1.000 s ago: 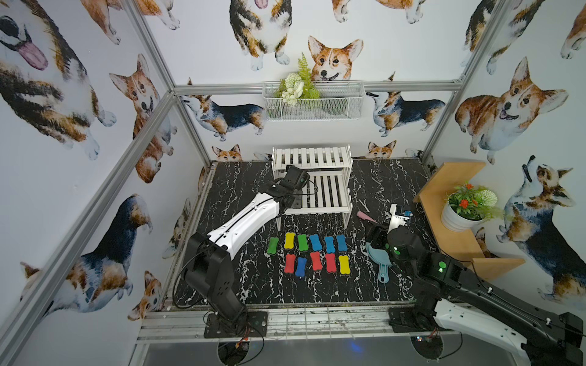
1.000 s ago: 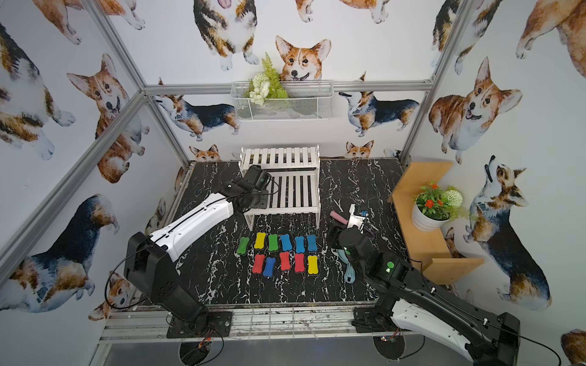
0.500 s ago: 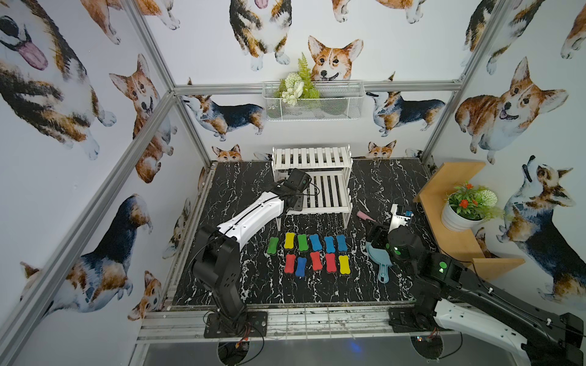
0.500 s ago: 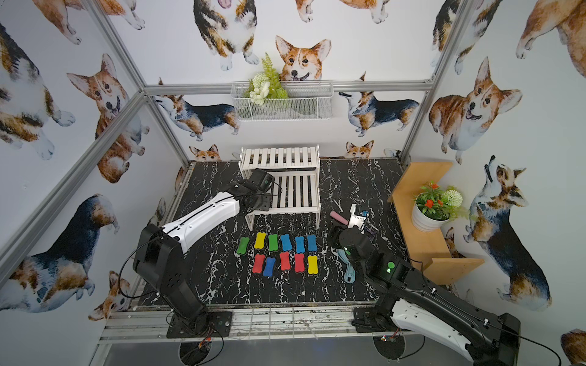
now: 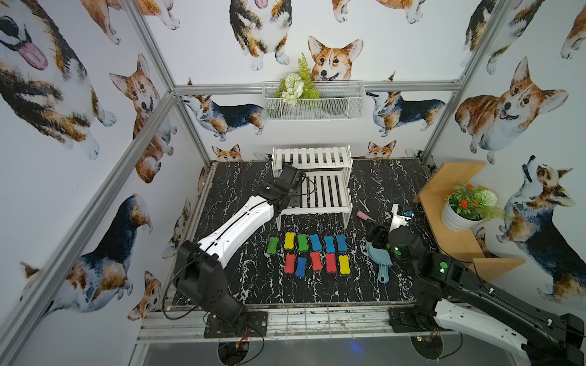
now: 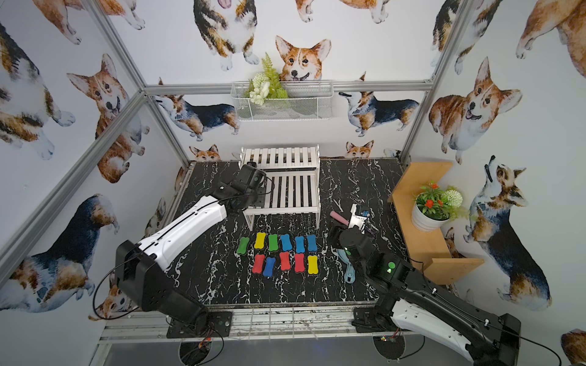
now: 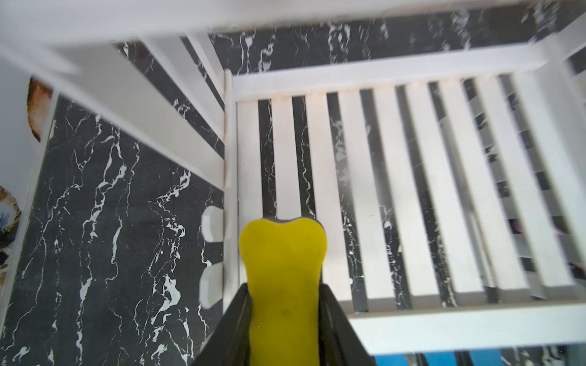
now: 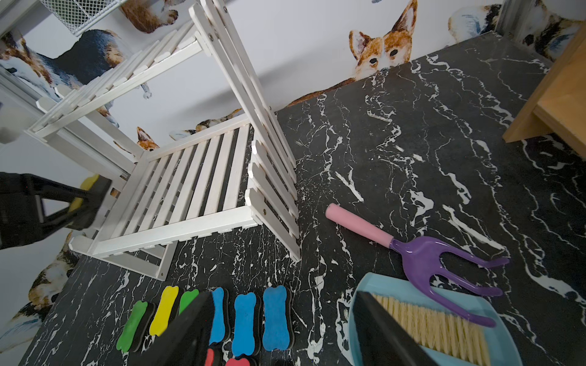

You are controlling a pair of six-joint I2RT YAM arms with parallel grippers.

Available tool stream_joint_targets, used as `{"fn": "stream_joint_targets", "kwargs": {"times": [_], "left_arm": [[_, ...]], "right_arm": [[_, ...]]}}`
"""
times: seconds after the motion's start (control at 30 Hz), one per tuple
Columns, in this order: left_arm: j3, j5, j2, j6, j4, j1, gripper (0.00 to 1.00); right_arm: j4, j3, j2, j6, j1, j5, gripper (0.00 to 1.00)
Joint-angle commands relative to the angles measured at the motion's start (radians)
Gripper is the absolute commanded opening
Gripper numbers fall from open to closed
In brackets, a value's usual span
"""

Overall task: Remove the whiteboard erasers from the shelf
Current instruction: Pick up the whiteboard eraser from the shelf, then place the whiteboard eraser at the center of the board.

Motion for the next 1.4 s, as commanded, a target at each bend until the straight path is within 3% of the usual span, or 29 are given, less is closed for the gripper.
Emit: {"fn": "stream_joint_targets", "kwargs": {"times": [0.0, 0.37, 0.4, 0.43, 0.5, 0.6, 0.7, 0.9, 1.37], "left_arm": [[-0.076, 0.025, -0.103, -0.048, -0.019, -0.006, 0.36], [-0.554, 0.103, -0.495, -0.209, -0.081, -0.020, 0.36], [-0.594, 0.114, -0.519, -0.226, -0.081, -0.031, 0.36], [-0.604, 0.068, -0.528, -0.255, -0.091, -0.099, 0.38], [-0.572, -0.013, -0.492, -0.316, -0.139, -0.226, 0.40], [-0.617, 0.038, -0.423, -0.383, -0.148, -0.249, 0.35], [-0.721, 0.059, -0.445, -0.455, -0.100, -0.283, 0.34], [-0.812, 0.065, -0.463, -0.493, -0.038, -0.280, 0.37], [-0.818, 0.102, -0.311, -0.369, 0.101, -0.169, 0.41]], "right_arm": [[0.001, -0.002, -0.006, 0.007, -0.001, 0.004, 0.75], [0.017, -0.011, -0.001, 0.011, -0.001, -0.011, 0.75], [0.017, -0.011, -0.001, 0.011, -0.002, -0.009, 0.75], [0.016, -0.012, -0.001, 0.011, -0.002, -0.006, 0.75], [0.019, -0.012, 0.001, 0.013, -0.003, -0.005, 0.75], [0.029, -0.011, 0.008, 0.012, -0.003, -0.012, 0.75], [0.026, -0.012, 0.007, 0.014, -0.003, -0.015, 0.75], [0.020, -0.019, -0.006, 0.009, -0.003, -0.007, 0.75], [0.004, -0.012, -0.018, 0.003, -0.002, 0.011, 0.75]]}}
